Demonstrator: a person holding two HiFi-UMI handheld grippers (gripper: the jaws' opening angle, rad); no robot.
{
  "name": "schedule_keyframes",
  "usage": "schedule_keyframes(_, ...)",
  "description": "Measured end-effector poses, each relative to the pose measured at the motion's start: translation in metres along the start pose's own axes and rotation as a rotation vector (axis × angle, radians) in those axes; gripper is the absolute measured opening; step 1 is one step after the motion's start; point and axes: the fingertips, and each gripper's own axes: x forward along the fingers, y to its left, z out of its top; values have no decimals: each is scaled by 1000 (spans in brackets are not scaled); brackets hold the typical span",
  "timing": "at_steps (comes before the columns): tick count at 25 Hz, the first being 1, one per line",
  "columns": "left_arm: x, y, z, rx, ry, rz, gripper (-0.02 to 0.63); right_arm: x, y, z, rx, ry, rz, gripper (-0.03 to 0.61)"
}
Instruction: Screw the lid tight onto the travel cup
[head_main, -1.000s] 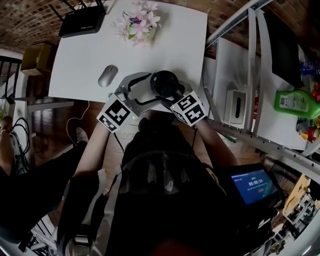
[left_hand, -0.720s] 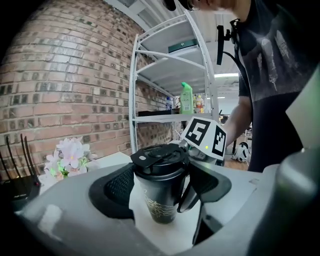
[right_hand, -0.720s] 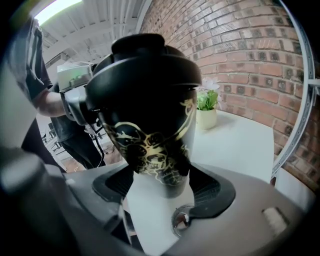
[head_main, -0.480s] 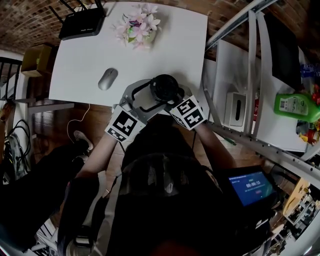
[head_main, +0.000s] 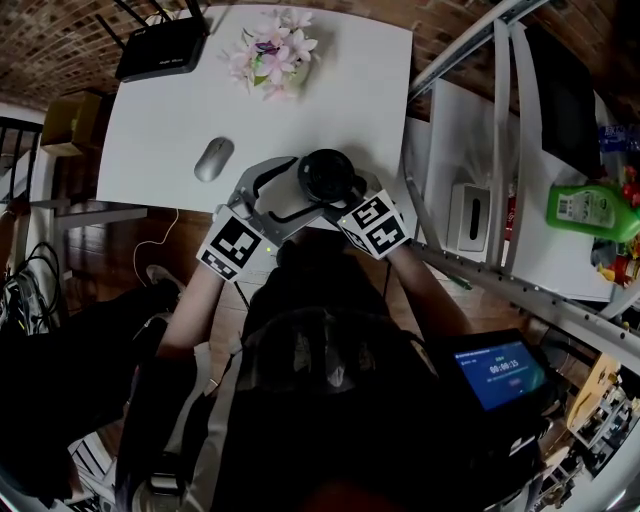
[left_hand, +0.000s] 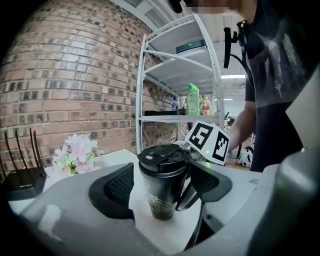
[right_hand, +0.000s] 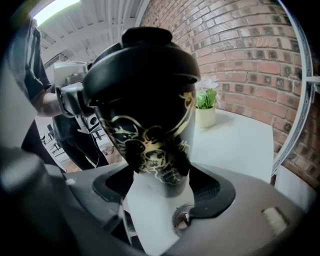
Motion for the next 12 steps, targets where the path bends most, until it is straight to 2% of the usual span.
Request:
schedule_keyframes(3, -10, 3, -2, 20, 26, -46, 365, 1, 0, 0, 0, 1, 2, 350)
schedule_keyframes(7, -9, 2, -4, 109, 74, -94, 365, 1, 0, -1, 0, 4, 2, 350)
schedule_keyframes(12, 4, -3, 1, 147, 55, -105, 362, 1, 0, -1, 0, 1, -1, 349)
